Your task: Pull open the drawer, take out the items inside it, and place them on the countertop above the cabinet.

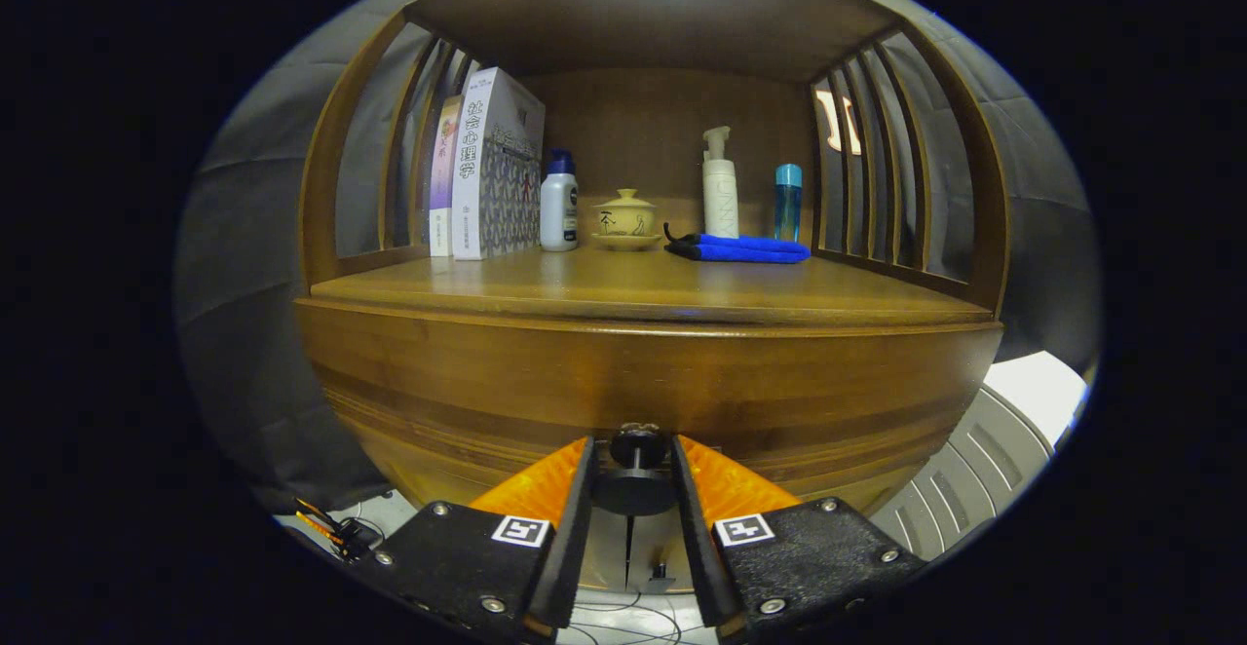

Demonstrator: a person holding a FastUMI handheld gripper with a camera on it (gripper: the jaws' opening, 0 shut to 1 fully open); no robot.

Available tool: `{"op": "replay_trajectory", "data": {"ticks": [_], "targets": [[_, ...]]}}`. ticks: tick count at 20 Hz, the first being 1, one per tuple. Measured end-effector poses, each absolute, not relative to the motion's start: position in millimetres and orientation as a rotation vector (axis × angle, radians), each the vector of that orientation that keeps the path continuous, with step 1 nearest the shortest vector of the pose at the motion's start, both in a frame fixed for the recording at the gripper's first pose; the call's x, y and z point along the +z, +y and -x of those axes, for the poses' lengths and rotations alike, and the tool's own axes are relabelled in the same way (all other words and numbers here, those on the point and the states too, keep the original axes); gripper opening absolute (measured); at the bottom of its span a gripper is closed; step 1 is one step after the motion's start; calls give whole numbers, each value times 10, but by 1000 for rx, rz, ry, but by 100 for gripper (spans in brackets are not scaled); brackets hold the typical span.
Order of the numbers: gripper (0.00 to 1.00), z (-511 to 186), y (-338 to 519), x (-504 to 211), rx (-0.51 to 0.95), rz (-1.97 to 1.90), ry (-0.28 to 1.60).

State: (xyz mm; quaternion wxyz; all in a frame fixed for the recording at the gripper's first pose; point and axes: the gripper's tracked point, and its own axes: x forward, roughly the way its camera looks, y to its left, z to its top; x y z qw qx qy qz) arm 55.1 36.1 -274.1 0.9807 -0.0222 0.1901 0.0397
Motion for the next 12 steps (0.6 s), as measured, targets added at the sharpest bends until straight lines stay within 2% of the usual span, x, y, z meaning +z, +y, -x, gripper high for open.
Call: {"op": "replay_trajectory", "data": {"ticks": [7, 12], "targets": [[35, -529, 343, -2761, 72, 62, 378], [34, -462, 325, -2768, 76, 78, 384]]}}
